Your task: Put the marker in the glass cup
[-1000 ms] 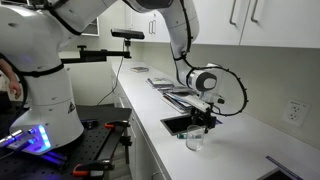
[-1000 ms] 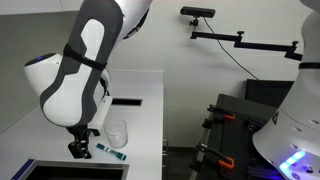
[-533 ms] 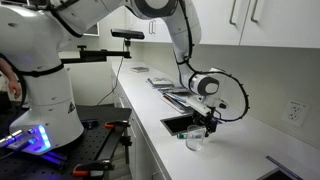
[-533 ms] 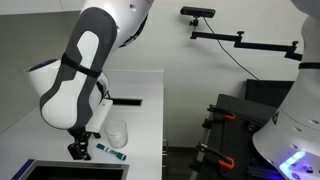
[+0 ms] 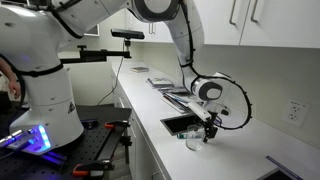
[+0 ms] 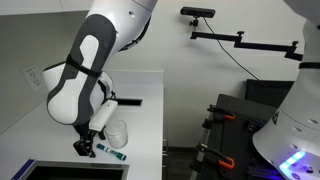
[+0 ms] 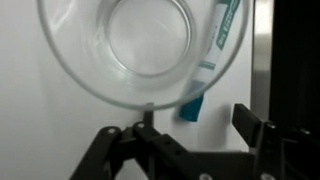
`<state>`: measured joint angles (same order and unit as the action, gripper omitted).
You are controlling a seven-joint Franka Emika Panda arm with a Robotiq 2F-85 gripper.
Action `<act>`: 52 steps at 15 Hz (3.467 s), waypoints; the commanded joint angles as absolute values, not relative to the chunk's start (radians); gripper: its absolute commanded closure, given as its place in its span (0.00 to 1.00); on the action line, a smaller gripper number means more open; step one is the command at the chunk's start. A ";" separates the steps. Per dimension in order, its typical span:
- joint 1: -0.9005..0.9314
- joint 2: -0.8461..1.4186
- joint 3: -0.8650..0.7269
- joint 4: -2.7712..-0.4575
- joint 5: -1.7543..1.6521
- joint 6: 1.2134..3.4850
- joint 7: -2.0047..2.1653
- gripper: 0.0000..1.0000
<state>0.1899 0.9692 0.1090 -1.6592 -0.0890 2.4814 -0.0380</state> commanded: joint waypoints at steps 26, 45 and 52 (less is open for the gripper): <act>0.130 0.747 0.190 -1.924 -0.025 2.872 -0.066 0.95; -0.076 0.613 0.275 -2.225 -0.170 3.456 -0.051 0.95; -0.107 0.531 0.273 -2.269 -0.176 3.456 -0.041 0.95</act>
<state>-0.0889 0.5685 0.2678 -2.2099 -0.1499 3.4558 -0.0726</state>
